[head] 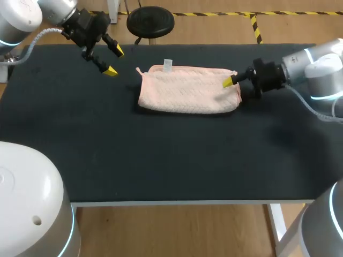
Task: Fold the towel
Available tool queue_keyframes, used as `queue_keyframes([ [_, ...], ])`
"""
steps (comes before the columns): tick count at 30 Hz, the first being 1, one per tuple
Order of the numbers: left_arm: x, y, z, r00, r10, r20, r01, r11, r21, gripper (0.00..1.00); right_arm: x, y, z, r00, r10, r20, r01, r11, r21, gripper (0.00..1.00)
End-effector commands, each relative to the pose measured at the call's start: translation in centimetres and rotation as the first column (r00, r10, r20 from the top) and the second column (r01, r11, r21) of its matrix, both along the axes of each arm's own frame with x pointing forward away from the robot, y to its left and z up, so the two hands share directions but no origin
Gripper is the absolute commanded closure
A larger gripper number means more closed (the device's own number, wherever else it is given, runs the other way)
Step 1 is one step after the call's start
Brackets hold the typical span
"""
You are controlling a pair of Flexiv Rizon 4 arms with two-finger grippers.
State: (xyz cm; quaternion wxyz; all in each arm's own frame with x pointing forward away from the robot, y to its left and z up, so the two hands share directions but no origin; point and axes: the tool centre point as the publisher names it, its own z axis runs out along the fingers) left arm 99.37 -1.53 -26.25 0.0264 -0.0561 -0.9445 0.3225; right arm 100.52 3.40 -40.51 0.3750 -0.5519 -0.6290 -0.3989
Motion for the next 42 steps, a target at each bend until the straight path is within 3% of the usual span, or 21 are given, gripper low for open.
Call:
queue_keyframes([
  [1, 0.0, 0.0, -0.1, 1.000, 0.000, 0.002, 0.000, 1.000, -0.002, 0.00, -0.8, 0.2, 0.8, 0.998, -0.051, 0.033, 0.053, 0.996, -0.071, 1.00],
  [8, 0.0, 0.0, -0.1, 1.000, 0.000, 0.002, 0.000, 1.000, -0.002, 0.00, -0.8, 0.3, 2.9, 0.980, -0.185, 0.068, 0.195, 0.960, -0.199, 1.00],
  [18, 0.0, 0.0, -0.1, 1.000, 0.000, 0.002, 0.000, 1.000, -0.002, 0.00, -0.6, 3.7, 6.4, 0.965, -0.193, 0.179, 0.239, 0.927, -0.290, 1.00],
  [33, 0.0, 0.0, -0.1, 1.000, 0.000, 0.002, 0.000, 1.000, -0.002, 0.00, 2.9, 16.3, 8.8, 0.979, -0.089, 0.182, 0.133, 0.961, -0.244, 1.00],
  [42, 0.0, 0.0, -0.1, 1.000, 0.000, 0.002, 0.000, 1.000, -0.002, 0.00, 3.2, 20.5, 8.1, 0.987, -0.084, 0.140, 0.111, 0.975, -0.195, 1.00],
])
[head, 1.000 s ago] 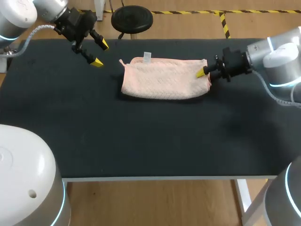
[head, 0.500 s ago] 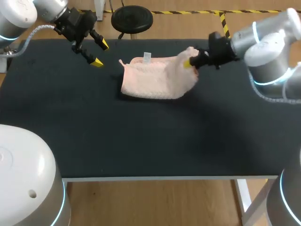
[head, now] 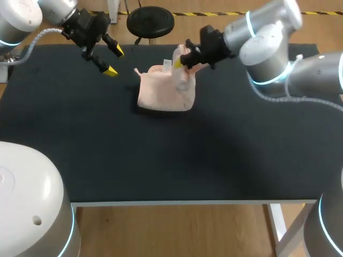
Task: Fold the towel
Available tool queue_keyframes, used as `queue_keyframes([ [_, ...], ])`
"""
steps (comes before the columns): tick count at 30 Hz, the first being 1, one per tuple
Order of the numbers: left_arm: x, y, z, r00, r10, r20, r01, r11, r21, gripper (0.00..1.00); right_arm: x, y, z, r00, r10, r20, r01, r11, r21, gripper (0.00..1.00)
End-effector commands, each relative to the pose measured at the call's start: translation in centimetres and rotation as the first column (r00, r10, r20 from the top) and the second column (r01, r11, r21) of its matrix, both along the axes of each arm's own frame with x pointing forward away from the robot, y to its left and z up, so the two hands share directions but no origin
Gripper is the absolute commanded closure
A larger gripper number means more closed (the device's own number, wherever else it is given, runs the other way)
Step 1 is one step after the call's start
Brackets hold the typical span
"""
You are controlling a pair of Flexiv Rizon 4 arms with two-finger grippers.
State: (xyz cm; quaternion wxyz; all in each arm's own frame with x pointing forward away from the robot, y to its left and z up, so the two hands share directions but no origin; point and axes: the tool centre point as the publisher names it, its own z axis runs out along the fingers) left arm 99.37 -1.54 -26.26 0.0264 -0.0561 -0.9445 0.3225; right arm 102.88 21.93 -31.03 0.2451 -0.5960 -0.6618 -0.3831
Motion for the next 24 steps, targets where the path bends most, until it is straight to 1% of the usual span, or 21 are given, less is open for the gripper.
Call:
queue_keyframes([
  [1, 0.0, 0.0, -0.1, 1.000, 0.000, 0.002, 0.000, 1.000, -0.002, 0.00, 0.7, 2.4, -1.4, 1.000, 0.019, -0.007, -0.019, 1.000, 0.024, 1.00],
  [4, 0.0, 0.0, -0.1, 1.000, 0.000, 0.002, 0.000, 1.000, -0.002, 0.00, -0.2, 3.5, -1.5, 0.999, 0.051, -0.013, -0.050, 0.998, 0.030, 1.00],
  [10, 0.0, 0.0, -0.1, 1.000, 0.000, 0.002, 0.000, 1.000, -0.002, 0.00, -0.9, 5.0, -2.7, 0.994, 0.107, -0.001, -0.107, 0.994, 0.009, 1.00],
  [11, 0.0, 0.0, -0.1, 1.000, 0.000, 0.002, 0.000, 1.000, -0.002, 0.00, -1.1, 5.3, -2.8, 0.994, 0.112, -0.008, -0.112, 0.994, 0.010, 1.00],
  [14, 0.0, 0.0, -0.1, 1.000, 0.000, 0.002, 0.000, 1.000, -0.002, 0.00, -1.8, 6.1, -2.8, 0.990, 0.139, 0.007, -0.139, 0.990, 0.007, 1.00],
  [16, 0.0, 0.0, -0.1, 1.000, 0.000, 0.002, 0.000, 1.000, -0.002, 0.00, -1.8, 6.6, -2.9, 0.990, 0.139, 0.017, -0.139, 0.990, 0.010, 1.00],
  [17, 0.0, 0.0, -0.1, 1.000, 0.000, 0.002, 0.000, 1.000, -0.002, 0.00, -1.6, 6.9, -3.0, 0.991, 0.131, 0.031, -0.131, 0.991, 0.012, 0.84],
  [18, 0.0, 0.0, -0.1, 1.000, 0.000, 0.002, 0.000, 1.000, -0.002, 0.00, -1.3, 7.1, -3.0, 0.993, 0.112, 0.036, -0.113, 0.993, 0.027, 0.00],
  [19, 0.0, 0.0, -0.1, 1.000, 0.000, 0.002, 0.000, 1.000, -0.002, 0.00, -1.1, 7.2, -2.7, 0.993, 0.114, 0.033, -0.116, 0.992, 0.059, 0.00],
  [20, 0.0, 0.0, -0.1, 1.000, 0.000, 0.002, 0.000, 1.000, -0.002, 0.00, -0.9, 7.2, -2.5, 0.993, 0.113, 0.043, -0.116, 0.991, 0.072, 0.00],
  [21, 0.0, 0.0, -0.1, 1.000, 0.000, 0.002, 0.000, 1.000, -0.002, 0.00, -0.8, 7.3, -1.9, 0.993, 0.108, 0.048, -0.113, 0.988, 0.108, 0.00],
  [22, 0.0, 0.0, -0.1, 1.000, 0.000, 0.002, 0.000, 1.000, -0.002, 0.00, -0.7, 7.3, -1.5, 0.993, 0.110, 0.051, -0.115, 0.986, 0.119, 0.00],
  [24, 0.0, 0.0, -0.1, 1.000, 0.000, 0.002, 0.000, 1.000, -0.002, 0.00, -0.9, 7.6, -0.6, 0.989, 0.116, 0.090, -0.128, 0.983, 0.135, 0.00],
])
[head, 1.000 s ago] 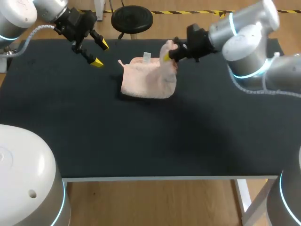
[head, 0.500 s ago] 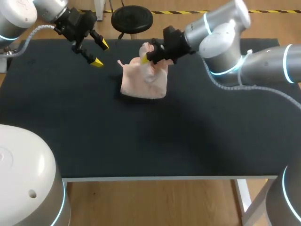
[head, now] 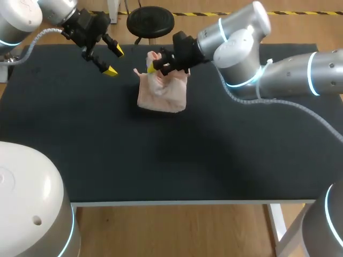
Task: Fold the towel
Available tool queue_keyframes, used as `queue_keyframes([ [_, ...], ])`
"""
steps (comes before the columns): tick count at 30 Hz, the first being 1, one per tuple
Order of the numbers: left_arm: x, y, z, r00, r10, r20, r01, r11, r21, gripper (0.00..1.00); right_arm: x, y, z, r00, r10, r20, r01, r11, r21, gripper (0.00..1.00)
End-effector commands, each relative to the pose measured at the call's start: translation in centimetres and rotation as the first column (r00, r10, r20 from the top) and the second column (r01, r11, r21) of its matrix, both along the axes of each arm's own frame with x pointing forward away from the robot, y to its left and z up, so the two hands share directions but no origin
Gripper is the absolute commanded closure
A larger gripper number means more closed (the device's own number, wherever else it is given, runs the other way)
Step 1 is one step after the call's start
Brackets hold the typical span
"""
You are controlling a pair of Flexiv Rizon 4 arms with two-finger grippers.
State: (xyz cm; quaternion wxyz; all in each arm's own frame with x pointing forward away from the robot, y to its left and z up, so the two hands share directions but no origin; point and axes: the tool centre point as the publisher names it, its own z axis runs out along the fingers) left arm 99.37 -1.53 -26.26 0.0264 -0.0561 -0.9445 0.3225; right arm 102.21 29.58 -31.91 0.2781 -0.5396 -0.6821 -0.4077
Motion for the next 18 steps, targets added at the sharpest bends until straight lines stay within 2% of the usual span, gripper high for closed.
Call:
queue_keyframes([
  [1, 0.0, 0.0, -0.1, 1.000, -0.001, 0.002, 0.001, 1.000, -0.002, 0.00, -0.4, 0.1, 0.8, 0.999, 0.016, 0.043, -0.019, 0.997, 0.069, 0.00],
  [5, 0.0, 0.0, -0.1, 1.000, -0.001, 0.002, 0.001, 1.000, -0.002, 0.00, -1.2, 0.8, 2.5, 0.996, 0.045, 0.082, -0.052, 0.995, 0.088, 0.00],
  [10, 0.0, 0.0, -0.1, 1.000, -0.001, 0.002, 0.001, 1.000, -0.002, 0.00, -2.0, 1.3, 3.3, 0.991, 0.054, 0.120, -0.066, 0.993, 0.097, 0.00],
  [15, 0.0, 0.0, -0.1, 1.000, -0.001, 0.002, 0.001, 1.000, -0.002, 0.00, -2.4, -0.6, 4.7, 0.982, 0.070, 0.176, -0.092, 0.988, 0.122, 0.00],
  [18, 0.0, 0.0, -0.1, 1.000, -0.001, 0.002, 0.001, 1.000, -0.002, 0.00, -2.4, -2.6, 5.0, 0.980, 0.092, 0.178, -0.107, 0.991, 0.078, 0.00],
])
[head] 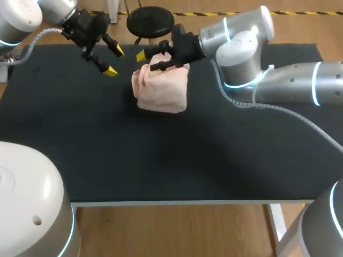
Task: Fold the towel
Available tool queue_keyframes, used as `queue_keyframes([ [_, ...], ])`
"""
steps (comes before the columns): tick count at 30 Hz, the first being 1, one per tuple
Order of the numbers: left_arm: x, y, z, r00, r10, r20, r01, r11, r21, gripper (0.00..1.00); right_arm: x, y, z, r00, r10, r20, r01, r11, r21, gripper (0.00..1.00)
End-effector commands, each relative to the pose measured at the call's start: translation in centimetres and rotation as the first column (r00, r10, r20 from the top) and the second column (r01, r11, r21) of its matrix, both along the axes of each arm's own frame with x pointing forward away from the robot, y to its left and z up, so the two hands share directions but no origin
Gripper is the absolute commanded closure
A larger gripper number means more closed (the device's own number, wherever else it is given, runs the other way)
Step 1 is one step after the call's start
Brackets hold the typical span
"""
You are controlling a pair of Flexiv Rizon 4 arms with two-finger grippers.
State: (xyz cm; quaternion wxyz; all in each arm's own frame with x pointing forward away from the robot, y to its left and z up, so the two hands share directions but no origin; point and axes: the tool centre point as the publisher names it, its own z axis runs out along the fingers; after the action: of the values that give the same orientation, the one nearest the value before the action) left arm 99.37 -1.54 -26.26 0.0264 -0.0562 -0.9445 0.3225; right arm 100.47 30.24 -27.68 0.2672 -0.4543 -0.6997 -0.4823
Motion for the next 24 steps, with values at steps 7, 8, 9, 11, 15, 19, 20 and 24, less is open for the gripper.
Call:
queue_keyframes([
  [7, 0.0, 0.0, -0.1, 1.000, 0.000, 0.002, 0.000, 1.000, -0.002, 0.00, 0.8, -7.1, -2.0, 0.995, -0.087, -0.045, 0.083, 0.993, -0.088, 0.00],
  [8, 0.0, 0.0, -0.1, 1.000, 0.000, 0.002, 0.000, 1.000, -0.002, 0.00, 0.8, -7.3, -2.3, 0.995, -0.092, -0.042, 0.088, 0.992, -0.087, 0.73],
  [9, 0.0, 0.0, -0.1, 1.000, 0.000, 0.002, 0.000, 1.000, -0.002, 0.00, 0.8, -7.3, -2.6, 0.994, -0.100, -0.050, 0.095, 0.992, -0.085, 1.00],
  [11, 0.0, 0.0, -0.1, 1.000, 0.000, 0.002, 0.000, 1.000, -0.002, 0.00, 0.8, -7.5, -3.0, 0.993, -0.108, -0.056, 0.103, 0.991, -0.088, 1.00],
  [15, 0.0, 0.0, -0.1, 1.000, 0.000, 0.002, 0.000, 1.000, -0.002, 0.00, 0.6, -9.2, -3.0, 0.986, -0.160, -0.052, 0.156, 0.986, -0.065, 1.00],
  [19, 0.0, 0.0, -0.1, 1.000, 0.000, 0.002, 0.000, 1.000, -0.002, 0.00, 0.8, -12.7, -2.6, 0.963, -0.268, -0.034, 0.267, 0.963, -0.042, 1.00],
  [20, 0.0, 0.0, -0.1, 1.000, 0.000, 0.002, 0.000, 1.000, -0.002, 0.00, 0.9, -13.7, -2.5, 0.953, -0.302, -0.027, 0.301, 0.953, -0.034, 1.00],
  [24, 0.0, 0.0, -0.1, 1.000, 0.000, 0.002, 0.000, 1.000, -0.002, 0.00, 1.7, -17.5, -2.0, 0.903, -0.425, -0.063, 0.427, 0.904, 0.033, 0.00],
])
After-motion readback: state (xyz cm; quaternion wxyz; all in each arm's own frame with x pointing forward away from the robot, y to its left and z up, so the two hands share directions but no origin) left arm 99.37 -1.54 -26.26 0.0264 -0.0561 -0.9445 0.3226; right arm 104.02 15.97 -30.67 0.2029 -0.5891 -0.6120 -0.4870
